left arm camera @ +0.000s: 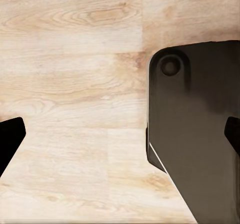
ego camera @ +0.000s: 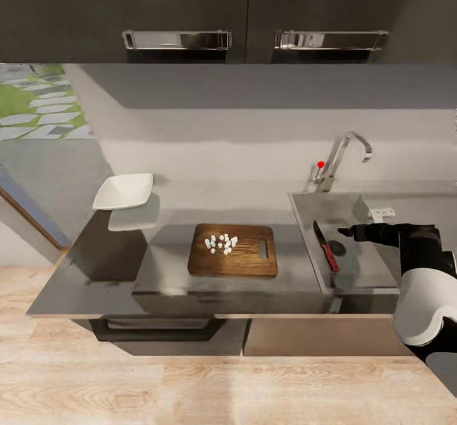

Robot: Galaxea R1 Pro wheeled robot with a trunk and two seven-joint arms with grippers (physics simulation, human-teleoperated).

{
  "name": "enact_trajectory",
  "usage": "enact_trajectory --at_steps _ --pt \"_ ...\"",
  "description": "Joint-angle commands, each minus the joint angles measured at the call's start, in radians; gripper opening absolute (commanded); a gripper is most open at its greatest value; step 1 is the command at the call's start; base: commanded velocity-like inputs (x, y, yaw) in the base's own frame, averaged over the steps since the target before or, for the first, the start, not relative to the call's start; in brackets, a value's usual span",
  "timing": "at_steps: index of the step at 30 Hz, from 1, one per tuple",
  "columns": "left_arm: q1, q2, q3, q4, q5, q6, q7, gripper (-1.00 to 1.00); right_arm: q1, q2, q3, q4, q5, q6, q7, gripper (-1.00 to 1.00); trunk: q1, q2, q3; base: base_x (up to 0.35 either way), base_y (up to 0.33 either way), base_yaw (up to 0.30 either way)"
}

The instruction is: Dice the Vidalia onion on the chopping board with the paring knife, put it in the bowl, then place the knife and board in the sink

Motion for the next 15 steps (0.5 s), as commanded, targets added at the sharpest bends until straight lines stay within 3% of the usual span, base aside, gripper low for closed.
enact_trajectory --at_steps 1,9,11,15 --pt "0.0 0.001 -0.008 -0.002 0.01 -0.003 0.004 1.0 -0.001 0.001 -0.003 -0.006 0.006 0.006 0.015 1.0 0.0 -0.002 -0.002 -0.326 0.0 0.0" --pt "0.0 0.001 -0.008 -0.002 0.01 -0.003 0.004 1.0 -0.001 0.008 -0.003 -0.013 0.006 0.007 0.023 1.0 0.0 -0.002 -0.002 -0.33 0.009 0.0" --pt "0.0 0.001 -0.008 -0.003 0.01 -0.003 0.004 1.0 -0.001 0.047 -0.003 -0.061 0.008 0.003 0.029 1.0 0.0 -0.002 -0.002 -0.19 0.193 0.0" --pt "0.0 0.001 -0.008 -0.003 0.01 -0.003 0.004 1.0 0.01 0.074 -0.005 -0.104 0.009 0.003 0.031 1.0 0.0 -0.002 -0.002 -0.049 0.273 0.0"
